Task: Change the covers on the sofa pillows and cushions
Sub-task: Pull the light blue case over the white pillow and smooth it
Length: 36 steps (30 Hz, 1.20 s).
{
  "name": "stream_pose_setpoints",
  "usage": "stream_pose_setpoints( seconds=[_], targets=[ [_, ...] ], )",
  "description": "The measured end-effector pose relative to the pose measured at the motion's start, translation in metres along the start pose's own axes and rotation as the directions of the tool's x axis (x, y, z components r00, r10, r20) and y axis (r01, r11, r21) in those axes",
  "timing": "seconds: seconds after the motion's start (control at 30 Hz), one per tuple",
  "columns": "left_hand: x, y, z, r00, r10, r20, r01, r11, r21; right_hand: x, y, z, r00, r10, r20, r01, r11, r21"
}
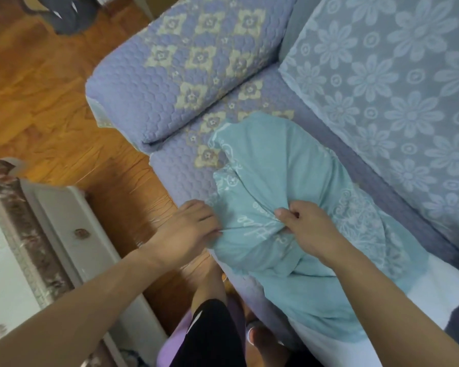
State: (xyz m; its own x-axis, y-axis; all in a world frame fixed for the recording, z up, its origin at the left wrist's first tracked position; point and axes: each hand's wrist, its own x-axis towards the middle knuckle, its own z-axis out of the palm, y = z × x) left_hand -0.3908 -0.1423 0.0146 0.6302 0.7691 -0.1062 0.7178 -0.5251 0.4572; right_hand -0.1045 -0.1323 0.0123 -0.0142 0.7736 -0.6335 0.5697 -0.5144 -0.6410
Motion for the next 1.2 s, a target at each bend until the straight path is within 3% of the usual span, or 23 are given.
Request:
stream_pose_setpoints(
  seconds=[0.1, 0.23, 0.37, 0.43, 0.5, 0.53, 0.6, 0.63, 0.73, 0.8, 0.87, 0.97, 1.07, 1.13, 1.2],
  targets=[
    [-0.009, 0.014, -0.013, 0.998, -0.06, -0.023, 0.058, 0.995, -0.08, 0.005, -0.003, 0.004, 0.997, 0.031, -0.071, -0.028, 0.998, 0.048],
    [-0.033, 0.068, -0.015, 0.997, 0.043, 0.07, -0.042, 0.999, -0.013, 0.011, -0.008, 0.015, 0.991, 0.059, -0.124, -0.062, 0.998, -0.021],
    [-0.029, 0.116, 0.035, 0.995, -0.089, 0.051, 0.088, 0.996, 0.014, 0.01, 0.002, 0.03, 0.979, 0.128, -0.156, -0.116, 0.99, 0.086],
    [-0.02, 0.109, 0.064, 0.985, -0.163, 0.046, 0.166, 0.985, -0.051, 0.004, 0.011, 0.029, 0.979, 0.12, -0.164, -0.099, 0.987, 0.128],
    [-0.006, 0.089, 0.077, 0.975, -0.219, 0.022, 0.219, 0.954, -0.203, -0.003, 0.022, 0.026, 0.991, 0.057, -0.12, -0.05, 0.997, 0.057],
    [0.005, 0.078, 0.076, 0.951, -0.307, -0.021, 0.283, 0.899, -0.334, -0.006, 0.028, 0.024, 0.995, 0.013, -0.104, -0.013, 1.0, -0.001],
    [0.027, 0.054, 0.062, 0.807, -0.579, -0.116, 0.432, 0.712, -0.553, -0.01, 0.041, 0.024, 0.993, -0.023, -0.113, 0.018, 0.999, -0.045],
    [0.037, 0.042, 0.055, 0.75, -0.658, -0.067, 0.5, 0.63, -0.594, -0.013, 0.047, 0.024, 0.99, -0.022, -0.136, 0.018, 0.999, -0.032],
    [0.058, 0.022, 0.042, 0.734, -0.627, 0.263, 0.679, 0.666, -0.308, -0.022, 0.056, 0.025, 0.979, -0.002, -0.205, 0.006, 1.0, 0.017],
    [0.065, 0.024, 0.034, 0.705, -0.585, 0.401, 0.676, 0.725, -0.13, -0.026, 0.059, 0.026, 0.974, 0.004, -0.228, 0.0, 1.0, 0.018],
    [0.065, 0.038, 0.032, 0.736, -0.58, 0.349, 0.585, 0.804, 0.103, -0.03, 0.061, 0.028, 0.967, 0.006, -0.256, -0.001, 1.0, 0.023],
    [0.056, 0.068, 0.031, 0.87, -0.488, 0.073, 0.394, 0.776, 0.494, -0.037, 0.064, 0.03, 0.961, 0.012, -0.277, 0.001, 0.999, 0.048],
    [0.053, 0.077, 0.029, 0.877, -0.477, 0.058, 0.39, 0.776, 0.497, -0.039, 0.066, 0.032, 0.962, -0.01, -0.273, 0.024, 0.999, 0.047],
    [0.059, 0.07, 0.031, 0.804, -0.575, 0.154, 0.476, 0.776, 0.413, -0.039, 0.065, 0.033, 0.962, -0.02, -0.273, 0.031, 0.999, 0.037],
    [0.066, 0.064, 0.036, 0.685, -0.681, 0.26, 0.631, 0.733, 0.255, -0.039, 0.066, 0.033, 0.96, -0.003, -0.278, 0.021, 0.998, 0.06]
  ],
)
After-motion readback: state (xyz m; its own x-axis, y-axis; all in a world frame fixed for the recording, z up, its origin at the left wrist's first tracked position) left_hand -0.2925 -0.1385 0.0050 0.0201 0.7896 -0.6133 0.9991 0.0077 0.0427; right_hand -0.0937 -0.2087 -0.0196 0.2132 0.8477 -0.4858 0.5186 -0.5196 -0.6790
